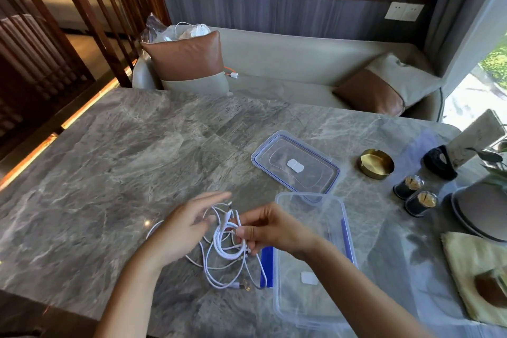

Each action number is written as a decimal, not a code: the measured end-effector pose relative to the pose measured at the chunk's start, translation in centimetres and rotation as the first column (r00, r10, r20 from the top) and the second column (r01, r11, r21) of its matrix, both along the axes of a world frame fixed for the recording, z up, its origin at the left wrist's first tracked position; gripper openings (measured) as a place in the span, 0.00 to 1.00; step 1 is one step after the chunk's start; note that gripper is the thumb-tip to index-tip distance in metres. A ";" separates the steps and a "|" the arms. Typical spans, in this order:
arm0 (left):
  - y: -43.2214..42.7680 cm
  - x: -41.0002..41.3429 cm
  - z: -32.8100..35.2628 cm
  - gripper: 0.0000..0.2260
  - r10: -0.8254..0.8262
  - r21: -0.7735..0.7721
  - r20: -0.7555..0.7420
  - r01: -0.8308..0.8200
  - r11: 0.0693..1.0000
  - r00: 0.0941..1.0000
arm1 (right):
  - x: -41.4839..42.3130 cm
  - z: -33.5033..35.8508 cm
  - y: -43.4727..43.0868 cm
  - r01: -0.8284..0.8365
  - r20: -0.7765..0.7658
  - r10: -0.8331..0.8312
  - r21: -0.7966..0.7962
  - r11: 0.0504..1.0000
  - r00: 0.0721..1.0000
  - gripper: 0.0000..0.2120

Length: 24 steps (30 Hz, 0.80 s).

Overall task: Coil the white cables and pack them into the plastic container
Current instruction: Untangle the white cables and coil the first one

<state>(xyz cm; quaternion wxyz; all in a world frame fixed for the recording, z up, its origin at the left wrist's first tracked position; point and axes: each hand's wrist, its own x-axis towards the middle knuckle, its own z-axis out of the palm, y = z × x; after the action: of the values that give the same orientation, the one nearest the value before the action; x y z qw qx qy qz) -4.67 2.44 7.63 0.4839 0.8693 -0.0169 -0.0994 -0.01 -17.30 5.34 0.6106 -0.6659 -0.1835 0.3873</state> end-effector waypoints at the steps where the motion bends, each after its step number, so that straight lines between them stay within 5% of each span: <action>1: -0.7 0.4 -0.1 0.26 -0.070 -0.027 -0.023 0.070 0.997 0.997 | 0.1 0.4 0.0 -0.024 0.003 0.024 -0.005 1.000 1.000 0.12; 8: -1.0 2.0 -1.7 0.09 -0.041 -0.002 -0.039 0.041 0.999 0.998 | 2.3 1.5 -1.9 0.015 0.080 -0.007 -0.104 0.994 0.997 0.11; 14: -1.4 1.8 -2.0 0.13 0.178 -0.044 0.020 -0.177 0.983 0.984 | 3.1 1.1 -1.8 0.185 0.254 -0.139 -0.168 0.968 0.957 0.09; 17: -2.2 1.2 -2.6 0.07 0.245 -0.003 0.055 -0.245 0.970 0.968 | 3.0 0.9 -1.4 0.238 0.290 -0.189 -0.141 0.961 0.938 0.09; 21: -3.3 0.6 -2.9 0.04 0.277 -0.088 0.045 -0.273 0.958 0.960 | 2.8 0.9 -0.9 0.317 0.174 -0.313 0.007 0.949 0.934 0.06; 24: -3.9 0.5 -2.7 0.13 0.332 -0.241 -0.043 -0.332 0.912 0.942 | 2.3 0.9 -0.6 0.332 0.088 -0.341 0.102 0.938 0.936 0.05</action>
<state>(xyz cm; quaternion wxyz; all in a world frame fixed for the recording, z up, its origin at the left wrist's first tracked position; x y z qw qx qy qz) -4.14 -1.50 4.89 0.5971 0.7932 0.1190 -0.0134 2.32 -17.88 6.26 0.6855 -0.6801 -0.1148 0.2334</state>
